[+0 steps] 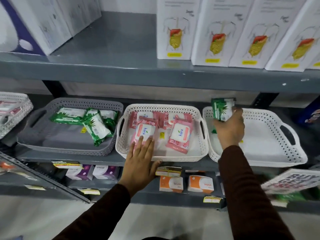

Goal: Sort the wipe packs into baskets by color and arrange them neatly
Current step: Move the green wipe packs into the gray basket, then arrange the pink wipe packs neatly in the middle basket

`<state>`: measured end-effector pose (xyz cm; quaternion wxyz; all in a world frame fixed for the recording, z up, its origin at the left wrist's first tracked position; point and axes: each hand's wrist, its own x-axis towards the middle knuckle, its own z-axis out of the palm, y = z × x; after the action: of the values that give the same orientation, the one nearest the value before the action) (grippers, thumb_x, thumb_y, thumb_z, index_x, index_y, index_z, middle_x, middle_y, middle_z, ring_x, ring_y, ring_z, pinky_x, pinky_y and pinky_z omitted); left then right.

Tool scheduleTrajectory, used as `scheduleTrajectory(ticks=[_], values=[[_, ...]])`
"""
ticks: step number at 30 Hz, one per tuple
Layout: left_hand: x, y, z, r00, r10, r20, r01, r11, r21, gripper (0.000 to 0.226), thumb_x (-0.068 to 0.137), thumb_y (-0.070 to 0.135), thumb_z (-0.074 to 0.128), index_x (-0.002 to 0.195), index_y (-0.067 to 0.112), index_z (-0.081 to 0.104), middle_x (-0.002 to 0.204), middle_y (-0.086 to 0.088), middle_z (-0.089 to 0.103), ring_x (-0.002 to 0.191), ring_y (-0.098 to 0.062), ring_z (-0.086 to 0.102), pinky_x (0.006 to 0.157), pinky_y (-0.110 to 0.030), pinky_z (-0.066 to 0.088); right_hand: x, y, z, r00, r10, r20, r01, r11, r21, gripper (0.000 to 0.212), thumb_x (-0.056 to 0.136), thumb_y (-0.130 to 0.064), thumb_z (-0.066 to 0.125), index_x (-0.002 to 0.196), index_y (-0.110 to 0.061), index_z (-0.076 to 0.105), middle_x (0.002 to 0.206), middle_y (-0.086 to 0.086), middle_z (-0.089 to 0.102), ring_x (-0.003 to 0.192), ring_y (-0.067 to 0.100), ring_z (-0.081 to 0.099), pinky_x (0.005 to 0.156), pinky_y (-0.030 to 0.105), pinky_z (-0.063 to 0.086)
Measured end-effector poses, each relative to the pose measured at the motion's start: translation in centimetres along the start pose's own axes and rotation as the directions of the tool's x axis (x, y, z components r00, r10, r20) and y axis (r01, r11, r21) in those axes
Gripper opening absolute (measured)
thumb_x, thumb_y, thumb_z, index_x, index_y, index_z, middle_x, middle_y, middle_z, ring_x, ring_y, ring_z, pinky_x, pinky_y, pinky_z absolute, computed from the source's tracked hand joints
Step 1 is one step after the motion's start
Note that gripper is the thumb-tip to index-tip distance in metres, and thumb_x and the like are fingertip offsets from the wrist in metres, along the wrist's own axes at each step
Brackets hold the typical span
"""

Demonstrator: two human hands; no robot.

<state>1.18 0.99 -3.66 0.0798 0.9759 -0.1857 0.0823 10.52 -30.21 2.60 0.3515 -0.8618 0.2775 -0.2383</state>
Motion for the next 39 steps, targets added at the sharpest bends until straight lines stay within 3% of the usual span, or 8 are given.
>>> scheduleTrajectory(ticks=[5, 11, 18, 21, 26, 28, 32, 39], values=[[-2.5, -8.8, -2.4, 0.981, -0.18, -0.078, 0.178, 0.984, -0.023, 0.075, 0.099, 0.054, 0.028, 0.156, 0.008, 0.012, 0.165, -0.007, 0.005, 0.152, -0.029, -0.003, 0.122, -0.046, -0.001, -8.6, -9.8, 5.4, 0.948, -0.304, 0.096, 0.268, 0.923, 0.277, 0.078, 0.061, -0.041, 0.088, 0.124, -0.031, 0.042, 0.114, 0.002, 0.07, 0.094, 0.019, 0.066, 0.071, 0.031, 0.051], [-6.7, -19.0, -4.7, 0.928, -0.368, -0.052, 0.369, 0.929, 0.015, 0.078, 0.097, 0.057, 0.021, 0.155, 0.005, 0.015, 0.164, -0.012, 0.015, 0.151, -0.031, 0.005, 0.123, -0.047, 0.006, -19.8, -19.1, 15.0, 0.696, -0.603, 0.39, 0.53, 0.798, 0.288, 0.063, 0.067, -0.038, 0.082, 0.122, -0.031, 0.052, 0.115, 0.004, 0.069, 0.101, 0.028, 0.066, 0.071, 0.032, 0.05], [-9.4, -25.5, -6.4, 0.933, -0.353, -0.07, 0.356, 0.934, 0.024, 0.077, 0.097, 0.059, 0.019, 0.153, 0.006, 0.026, 0.159, -0.012, 0.029, 0.148, -0.026, 0.024, 0.123, -0.039, 0.011, -27.4, -27.8, 23.8, 0.504, -0.667, 0.549, 0.627, 0.72, 0.298, 0.048, 0.072, -0.042, 0.079, 0.109, -0.023, 0.056, 0.103, 0.009, 0.071, 0.096, 0.033, 0.065, 0.067, 0.037, 0.048], [-9.7, -26.5, -6.7, 0.946, -0.32, -0.055, 0.323, 0.945, 0.054, 0.075, 0.098, 0.058, 0.019, 0.154, 0.007, 0.022, 0.159, -0.011, 0.029, 0.148, -0.026, 0.025, 0.123, -0.039, 0.007, -28.4, -29.5, 26.6, 0.445, -0.649, 0.617, 0.746, 0.65, 0.147, 0.045, 0.091, -0.053, 0.058, 0.123, -0.021, 0.06, 0.126, 0.013, 0.061, 0.119, 0.035, 0.054, 0.089, 0.043, 0.046], [-9.6, -26.7, -6.5, 0.942, -0.334, -0.044, 0.336, 0.94, 0.058, 0.074, 0.099, 0.057, 0.021, 0.153, 0.007, 0.025, 0.159, -0.012, 0.03, 0.149, -0.027, 0.021, 0.124, -0.04, 0.002, -29.3, -29.5, 27.6, 0.341, -0.517, 0.785, 0.825, 0.565, 0.014, 0.053, 0.097, -0.06, 0.036, 0.137, -0.032, 0.055, 0.161, 0.011, 0.028, 0.147, 0.036, 0.018, 0.11, 0.063, 0.009], [-9.1, -26.0, -6.4, 0.93, -0.364, -0.052, 0.366, 0.93, 0.03, 0.077, 0.097, 0.059, 0.018, 0.15, 0.004, 0.032, 0.157, -0.014, 0.036, 0.147, -0.03, 0.025, 0.123, -0.047, 0.009, -28.6, -28.3, 26.3, 0.375, -0.524, 0.764, 0.79, 0.612, 0.032, 0.055, 0.096, -0.061, 0.035, 0.142, -0.034, 0.049, 0.163, 0.008, 0.026, 0.148, 0.034, 0.017, 0.11, 0.063, 0.008], [-7.0, -22.8, -5.7, 0.927, -0.37, -0.058, 0.37, 0.929, -0.025, 0.078, 0.096, 0.059, 0.019, 0.146, 0.003, 0.041, 0.152, -0.014, 0.044, 0.144, -0.033, 0.032, 0.12, -0.054, 0.014, -24.8, -23.9, 21.5, 0.57, -0.565, 0.597, 0.668, 0.741, 0.063, 0.043, 0.098, -0.05, 0.043, 0.135, -0.032, 0.057, 0.152, 0.001, 0.045, 0.14, 0.028, 0.03, 0.113, 0.05, 0.021], [-2.6, -14.1, -4.0, 0.949, -0.31, -0.049, 0.305, 0.948, -0.09, 0.078, 0.093, 0.059, 0.016, 0.147, 0.008, 0.041, 0.153, -0.009, 0.043, 0.146, -0.032, 0.028, 0.118, -0.055, 0.016, -17.5, -15.7, 12.6, 0.723, -0.506, 0.47, 0.573, 0.819, 0.0, 0.03, 0.095, -0.028, 0.055, 0.122, -0.029, 0.066, 0.128, -0.003, 0.064, 0.125, 0.025, 0.05, 0.1, 0.044, 0.036]])
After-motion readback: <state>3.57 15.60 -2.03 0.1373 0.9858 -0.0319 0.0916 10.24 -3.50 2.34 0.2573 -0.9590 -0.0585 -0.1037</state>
